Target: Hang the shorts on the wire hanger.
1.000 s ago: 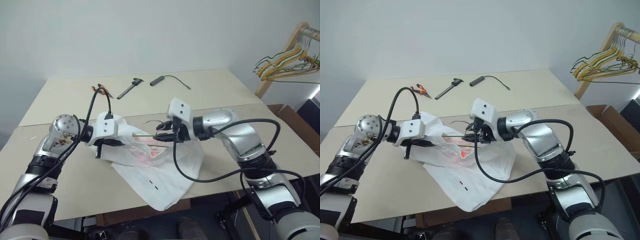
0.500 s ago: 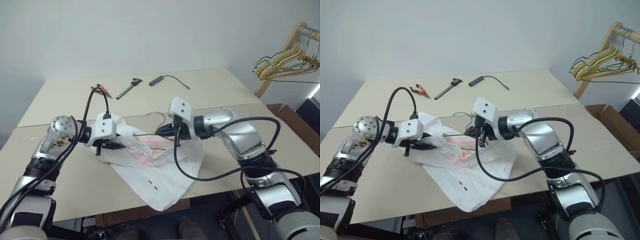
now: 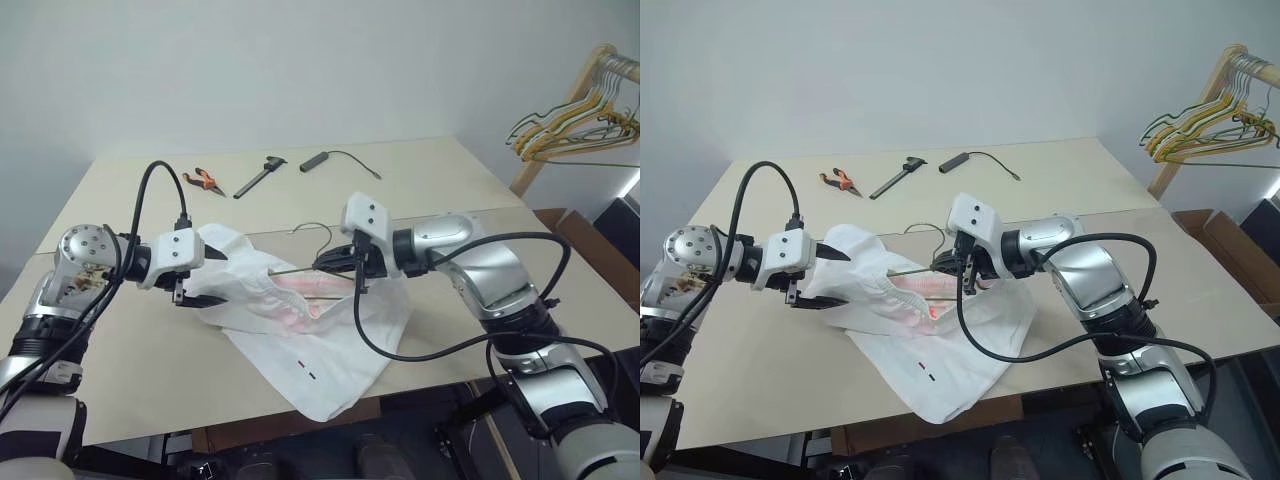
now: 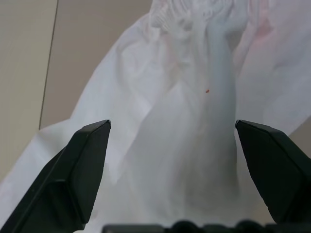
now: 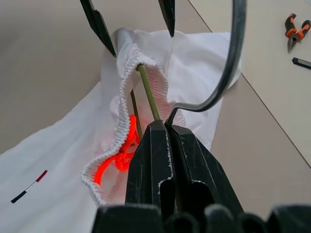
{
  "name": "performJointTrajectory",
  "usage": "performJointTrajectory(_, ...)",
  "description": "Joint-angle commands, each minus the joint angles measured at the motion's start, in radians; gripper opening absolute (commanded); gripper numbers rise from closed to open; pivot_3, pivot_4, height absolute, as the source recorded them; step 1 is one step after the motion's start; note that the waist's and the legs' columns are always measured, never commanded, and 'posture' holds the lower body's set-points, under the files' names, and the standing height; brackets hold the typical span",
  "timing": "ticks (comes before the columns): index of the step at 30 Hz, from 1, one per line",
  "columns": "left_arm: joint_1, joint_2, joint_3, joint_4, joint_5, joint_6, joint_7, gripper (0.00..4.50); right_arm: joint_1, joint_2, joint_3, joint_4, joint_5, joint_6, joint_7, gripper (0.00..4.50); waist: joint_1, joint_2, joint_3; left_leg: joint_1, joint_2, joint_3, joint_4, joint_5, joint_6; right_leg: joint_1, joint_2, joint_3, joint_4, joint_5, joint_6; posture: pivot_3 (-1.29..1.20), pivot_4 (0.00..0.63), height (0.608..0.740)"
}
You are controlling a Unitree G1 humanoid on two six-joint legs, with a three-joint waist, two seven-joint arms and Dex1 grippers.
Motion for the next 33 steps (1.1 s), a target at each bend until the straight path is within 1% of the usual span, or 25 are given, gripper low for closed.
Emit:
performJointTrajectory(1, -0.004, -0.005, -0.005, 0.033, 0.022, -0.030, 0.009, 4.48, -0.018, -0.014, -0.047, -0.022, 0.022, -0.029, 0.012, 0.00, 0.000, 0.000, 0.000, 0.000, 0.000, 0.000, 0.000, 0.000, 0.000, 0.000, 0.000, 0.000, 0.000, 0.000, 0.000, -0.10, 0.000, 0.740)
performJointTrajectory(2, -0.003, -0.006, -0.008, 0.044, 0.023, -0.038, 0.004, 4.48, -0.022, -0.016, -0.050, -0.021, 0.021, -0.029, 0.013, 0.00, 0.000, 0.000, 0.000, 0.000, 0.000, 0.000, 0.000, 0.000, 0.000, 0.000, 0.000, 0.000, 0.000, 0.000, 0.000, -0.10, 0.000, 0.740)
performJointTrajectory(3, -0.003, -0.008, -0.010, 0.055, 0.025, -0.046, 0.002, 4.10, -0.024, -0.018, -0.052, -0.020, 0.022, -0.028, 0.014, 0.00, 0.000, 0.000, 0.000, 0.000, 0.000, 0.000, 0.000, 0.000, 0.000, 0.000, 0.000, 0.000, 0.000, 0.000, 0.000, -0.10, 0.000, 0.740)
performJointTrajectory(5, -0.007, -0.012, -0.009, 0.069, 0.026, -0.053, 0.001, 3.65, -0.027, -0.021, -0.057, -0.020, 0.023, -0.028, 0.016, 0.00, -0.001, 0.000, 0.000, 0.000, 0.000, 0.000, 0.000, 0.000, 0.000, 0.000, 0.000, 0.000, 0.000, 0.000, 0.000, -0.10, 0.000, 0.740)
performJointTrajectory(16, -0.020, -0.021, -0.007, 0.115, 0.036, -0.081, 0.006, 0.12, -0.029, -0.033, -0.067, -0.016, 0.016, -0.032, 0.026, 0.00, -0.001, 0.000, 0.000, 0.000, 0.000, 0.000, 0.000, 0.000, 0.000, 0.000, 0.000, 0.000, 0.000, 0.000, 0.000, -0.10, 0.000, 0.740)
performJointTrajectory(17, -0.021, -0.019, -0.006, 0.116, 0.037, -0.082, 0.007, 0.02, -0.029, -0.034, -0.067, -0.013, 0.015, -0.034, 0.028, 0.00, -0.002, 0.000, 0.000, 0.000, 0.000, 0.000, 0.000, 0.000, 0.000, 0.000, 0.000, 0.000, 0.000, 0.000, 0.000, -0.10, 0.000, 0.740)
performJointTrajectory(21, -0.033, -0.016, 0.002, 0.129, 0.061, -0.083, 0.061, 0.02, -0.028, -0.039, -0.066, -0.003, 0.007, -0.042, 0.028, 0.00, -0.001, 0.000, 0.000, 0.000, 0.000, 0.000, 0.000, 0.000, 0.000, 0.000, 0.000, 0.000, 0.000, 0.000, 0.000, -0.09, 0.000, 0.740)
performJointTrajectory(26, -0.038, -0.001, 0.028, 0.131, 0.042, -0.068, 0.066, 0.02, -0.016, -0.066, -0.044, 0.001, -0.030, -0.078, 0.030, 0.00, -0.001, 0.000, 0.000, 0.000, 0.000, 0.000, 0.000, 0.000, 0.000, 0.000, 0.000, 0.000, 0.000, 0.000, 0.000, -0.09, 0.000, 0.740)
performJointTrajectory(33, -0.073, 0.010, 0.040, 0.178, 0.054, -0.079, 0.090, 0.02, 0.006, -0.109, -0.020, 0.005, -0.077, -0.138, 0.045, 0.00, 0.000, 0.000, 0.000, 0.000, 0.000, 0.000, 0.000, 0.000, 0.000, 0.000, 0.000, 0.000, -0.001, 0.000, 0.000, -0.08, 0.000, 0.740)
